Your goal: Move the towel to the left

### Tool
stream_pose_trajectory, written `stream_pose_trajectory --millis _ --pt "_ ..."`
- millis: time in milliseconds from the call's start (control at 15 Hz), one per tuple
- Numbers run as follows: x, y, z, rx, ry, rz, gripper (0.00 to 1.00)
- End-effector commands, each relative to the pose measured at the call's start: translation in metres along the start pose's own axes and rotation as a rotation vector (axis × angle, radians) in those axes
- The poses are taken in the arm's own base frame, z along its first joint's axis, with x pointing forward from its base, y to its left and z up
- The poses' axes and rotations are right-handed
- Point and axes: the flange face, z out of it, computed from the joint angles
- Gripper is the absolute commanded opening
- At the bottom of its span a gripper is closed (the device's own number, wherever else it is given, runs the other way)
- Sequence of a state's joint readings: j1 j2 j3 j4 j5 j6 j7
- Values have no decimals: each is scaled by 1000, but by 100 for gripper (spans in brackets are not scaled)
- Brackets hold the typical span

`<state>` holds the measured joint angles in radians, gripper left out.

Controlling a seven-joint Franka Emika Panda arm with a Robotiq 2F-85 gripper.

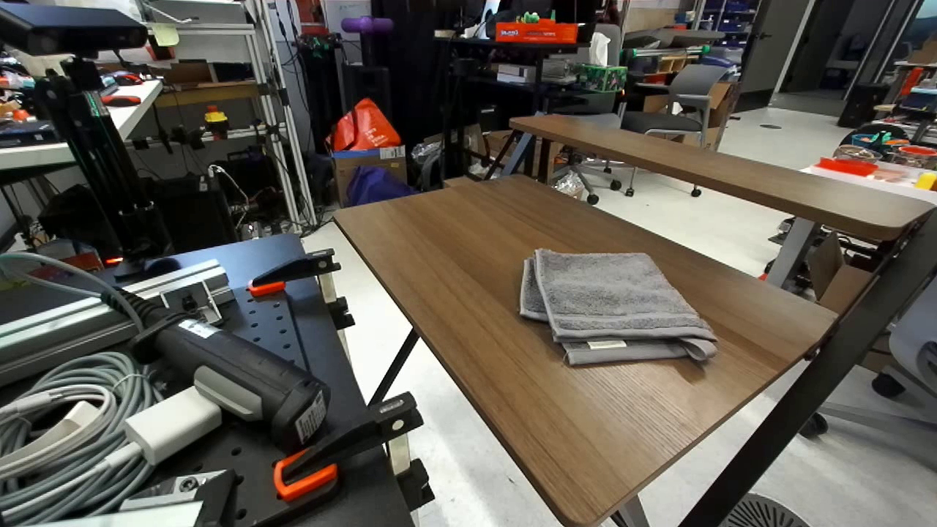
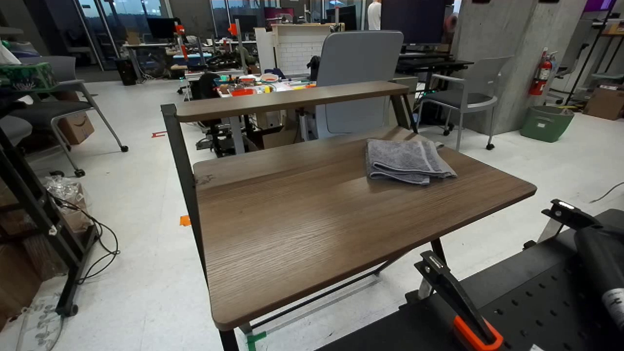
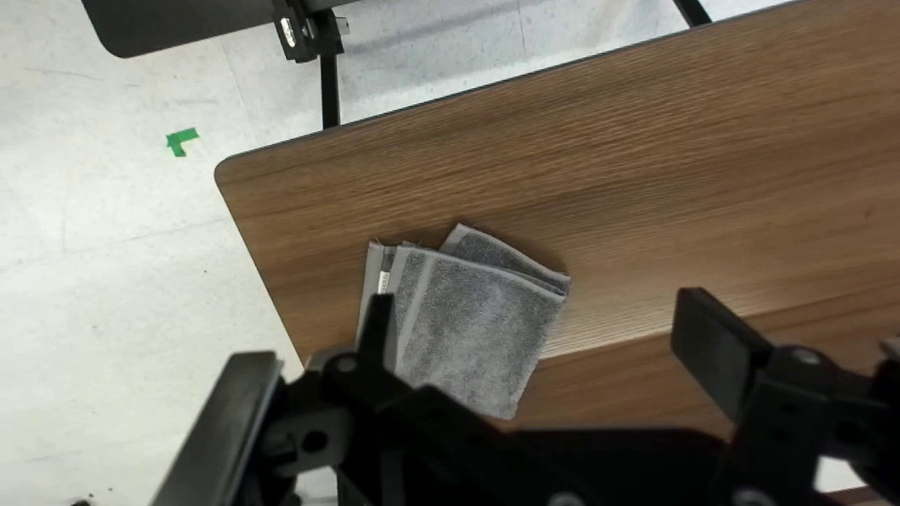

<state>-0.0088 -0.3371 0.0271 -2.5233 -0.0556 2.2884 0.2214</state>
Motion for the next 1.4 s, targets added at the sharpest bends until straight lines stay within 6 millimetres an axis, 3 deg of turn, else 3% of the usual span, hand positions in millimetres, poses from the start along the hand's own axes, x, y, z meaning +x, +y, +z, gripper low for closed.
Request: stream_pose_trajectory --millis 0,533,1333 --pt "38 5 31 -31 -4 86 100" --pt "109 33 92 -92 -49 277 100" --pt "122 44 167 -122 -109 312 100"
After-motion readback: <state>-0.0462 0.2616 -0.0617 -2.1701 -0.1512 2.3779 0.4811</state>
